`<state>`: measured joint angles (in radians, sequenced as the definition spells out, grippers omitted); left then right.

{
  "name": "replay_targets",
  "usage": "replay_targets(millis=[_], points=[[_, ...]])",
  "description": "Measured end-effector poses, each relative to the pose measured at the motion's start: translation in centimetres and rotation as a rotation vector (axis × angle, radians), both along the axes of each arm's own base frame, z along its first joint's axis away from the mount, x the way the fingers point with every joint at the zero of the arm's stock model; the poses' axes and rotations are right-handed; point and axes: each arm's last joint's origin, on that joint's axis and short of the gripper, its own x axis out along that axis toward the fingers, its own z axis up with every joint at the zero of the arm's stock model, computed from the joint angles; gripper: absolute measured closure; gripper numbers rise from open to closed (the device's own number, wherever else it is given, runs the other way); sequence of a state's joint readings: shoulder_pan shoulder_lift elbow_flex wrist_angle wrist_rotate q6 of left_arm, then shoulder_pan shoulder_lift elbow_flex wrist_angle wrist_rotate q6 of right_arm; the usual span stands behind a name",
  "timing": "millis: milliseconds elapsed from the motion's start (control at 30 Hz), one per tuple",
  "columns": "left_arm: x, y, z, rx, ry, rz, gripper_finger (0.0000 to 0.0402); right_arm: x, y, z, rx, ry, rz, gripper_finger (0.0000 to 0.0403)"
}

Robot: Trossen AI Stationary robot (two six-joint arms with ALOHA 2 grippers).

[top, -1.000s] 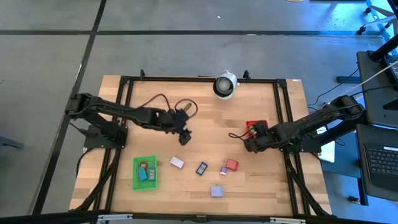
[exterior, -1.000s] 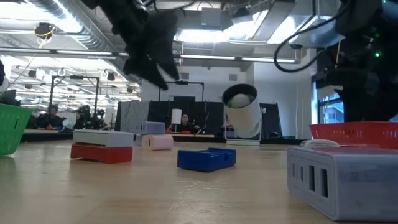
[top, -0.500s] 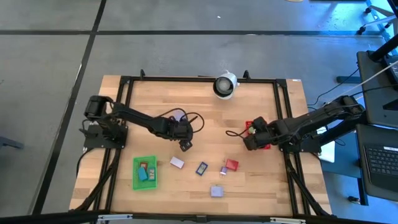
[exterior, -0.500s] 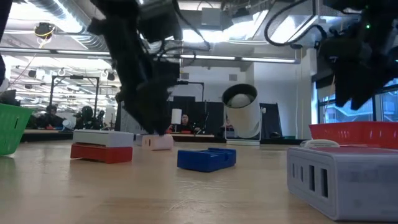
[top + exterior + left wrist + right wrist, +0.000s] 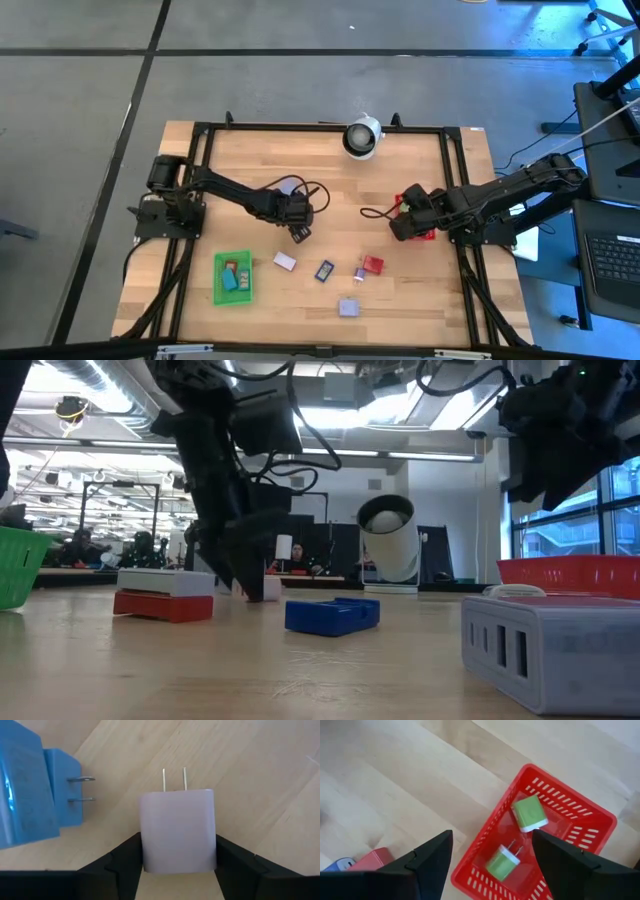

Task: Pick & Place Office items
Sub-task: Put the white charger adapter into the red bin

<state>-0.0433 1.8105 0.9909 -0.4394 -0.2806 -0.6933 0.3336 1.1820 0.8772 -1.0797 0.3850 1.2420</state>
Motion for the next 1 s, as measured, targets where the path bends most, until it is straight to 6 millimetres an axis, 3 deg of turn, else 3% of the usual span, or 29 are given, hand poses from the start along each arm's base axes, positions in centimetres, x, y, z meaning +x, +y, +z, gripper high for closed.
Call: replay_targets(millis=[233,400,533,800,1000], points=[[0.7,-0.1,1.3,-0.03,-0.092,-0.01,0.0211,0.0,0.0,0.0,0.001,-0.002,-0.005,0.0128],[2.7,-0.2,5.4,0.01,-0.319,-0.091,0.0211,0.0,0.0,0.0,-0.005,-0.006,-0.017,0.0128],[3.3,0.0,9.6,0.157,-0.49,-0.148,0.0211,-0.1,-0.1,0.7,-0.013,-0.031,-0.034,0.0128],[2.2,0.4,16.9,0.608,-0.703,-0.122,0.0211,0.8,-0.2,5.3,-0.117,-0.188,0.022,0.0128],[2.0,0.5,19.0,0.766,-0.761,-0.117,0.0211,1.5,-0.3,8.7,-0.25,-0.32,0.066,0.0128]])
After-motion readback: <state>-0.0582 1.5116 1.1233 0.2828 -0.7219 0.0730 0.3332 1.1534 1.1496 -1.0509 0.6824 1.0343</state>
